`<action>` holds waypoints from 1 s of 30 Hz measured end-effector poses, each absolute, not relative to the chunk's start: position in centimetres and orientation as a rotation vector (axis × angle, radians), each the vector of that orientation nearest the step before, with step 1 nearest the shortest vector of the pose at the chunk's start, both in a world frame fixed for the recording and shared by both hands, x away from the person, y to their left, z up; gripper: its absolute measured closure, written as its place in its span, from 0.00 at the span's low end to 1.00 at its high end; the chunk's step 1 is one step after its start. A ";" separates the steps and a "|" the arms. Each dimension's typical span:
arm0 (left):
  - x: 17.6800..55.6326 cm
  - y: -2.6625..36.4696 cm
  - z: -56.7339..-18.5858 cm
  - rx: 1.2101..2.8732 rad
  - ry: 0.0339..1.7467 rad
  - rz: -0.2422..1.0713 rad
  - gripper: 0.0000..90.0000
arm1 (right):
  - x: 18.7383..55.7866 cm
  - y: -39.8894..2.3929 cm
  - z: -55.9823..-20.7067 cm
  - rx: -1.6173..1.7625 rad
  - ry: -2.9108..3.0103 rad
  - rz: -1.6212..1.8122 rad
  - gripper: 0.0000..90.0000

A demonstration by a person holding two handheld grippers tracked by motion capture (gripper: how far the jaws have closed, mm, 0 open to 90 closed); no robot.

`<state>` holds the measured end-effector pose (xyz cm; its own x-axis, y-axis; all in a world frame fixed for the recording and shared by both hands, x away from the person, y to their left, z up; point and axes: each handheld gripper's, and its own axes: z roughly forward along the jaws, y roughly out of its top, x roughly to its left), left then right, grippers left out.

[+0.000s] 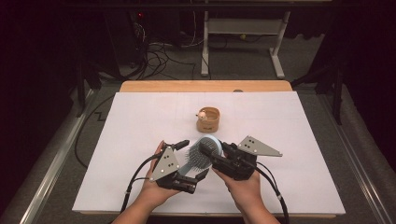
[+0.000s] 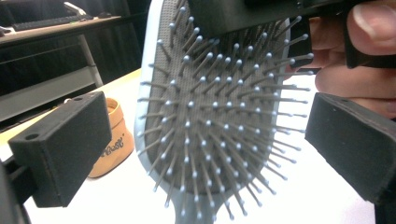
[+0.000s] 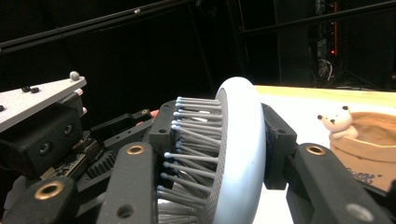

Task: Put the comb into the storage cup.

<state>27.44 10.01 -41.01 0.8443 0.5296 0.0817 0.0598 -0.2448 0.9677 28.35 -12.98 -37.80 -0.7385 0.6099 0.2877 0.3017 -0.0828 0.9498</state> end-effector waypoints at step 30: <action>29.5 13.7 -41.5 1.701 0.540 0.484 0.00 | 29.4 -16.9 -37.5 1.037 1.857 1.823 0.65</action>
<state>29.53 13.67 -41.55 0.8037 0.5945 0.0264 0.0909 -0.1664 0.9819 29.41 -16.92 -37.48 -0.6764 0.6939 0.2470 0.2597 -0.0890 0.9616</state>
